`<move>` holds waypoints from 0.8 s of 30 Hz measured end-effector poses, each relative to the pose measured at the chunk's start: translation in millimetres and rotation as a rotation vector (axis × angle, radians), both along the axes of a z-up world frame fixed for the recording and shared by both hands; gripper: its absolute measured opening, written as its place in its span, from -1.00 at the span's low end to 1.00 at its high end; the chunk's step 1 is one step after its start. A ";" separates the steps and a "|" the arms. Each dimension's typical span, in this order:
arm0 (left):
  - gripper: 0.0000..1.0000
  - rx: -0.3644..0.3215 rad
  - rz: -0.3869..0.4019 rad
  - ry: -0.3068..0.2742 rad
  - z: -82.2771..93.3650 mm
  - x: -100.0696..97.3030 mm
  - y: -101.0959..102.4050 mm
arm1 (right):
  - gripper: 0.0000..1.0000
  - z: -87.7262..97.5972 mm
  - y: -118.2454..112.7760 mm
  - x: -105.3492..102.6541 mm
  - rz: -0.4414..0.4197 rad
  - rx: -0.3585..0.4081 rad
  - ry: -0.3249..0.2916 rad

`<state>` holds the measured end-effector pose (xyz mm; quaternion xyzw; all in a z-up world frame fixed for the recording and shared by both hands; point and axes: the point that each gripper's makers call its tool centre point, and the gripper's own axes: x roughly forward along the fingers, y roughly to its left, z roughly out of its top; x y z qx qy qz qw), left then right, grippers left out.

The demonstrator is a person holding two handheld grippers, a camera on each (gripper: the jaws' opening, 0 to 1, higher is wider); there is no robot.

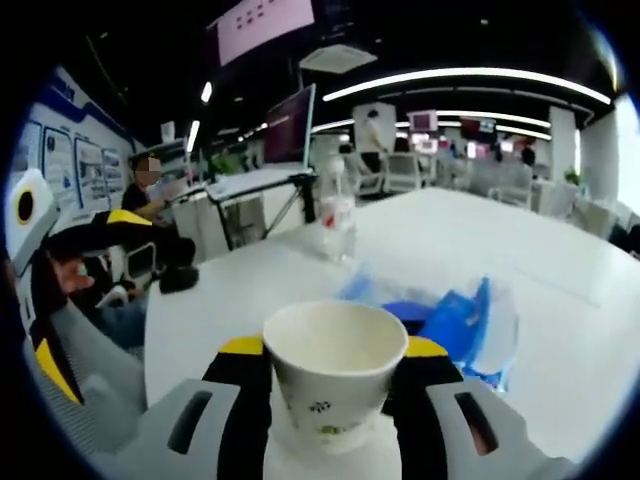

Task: Arrange the tabletop items into an orderly group along one side of the table until the central work area is clear of visible clutter.

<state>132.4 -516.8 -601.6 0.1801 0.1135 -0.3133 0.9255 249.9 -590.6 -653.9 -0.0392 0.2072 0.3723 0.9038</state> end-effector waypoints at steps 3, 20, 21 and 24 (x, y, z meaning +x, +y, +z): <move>0.87 0.001 0.001 0.000 -0.2 0.2 0.2 | -0.11 6.6 3.2 7.0 0.004 0.002 -0.015; 0.86 -0.001 0.005 0.000 -1.3 0.9 0.7 | -0.12 32.8 27.9 52.1 0.044 -0.009 -0.068; 0.86 -0.005 0.004 0.001 -1.1 0.9 0.4 | -0.12 34.5 29.0 55.1 0.045 -0.009 -0.074; 0.86 -0.004 0.008 0.002 -1.6 1.2 0.8 | -0.12 40.3 33.3 65.3 0.043 0.002 -0.082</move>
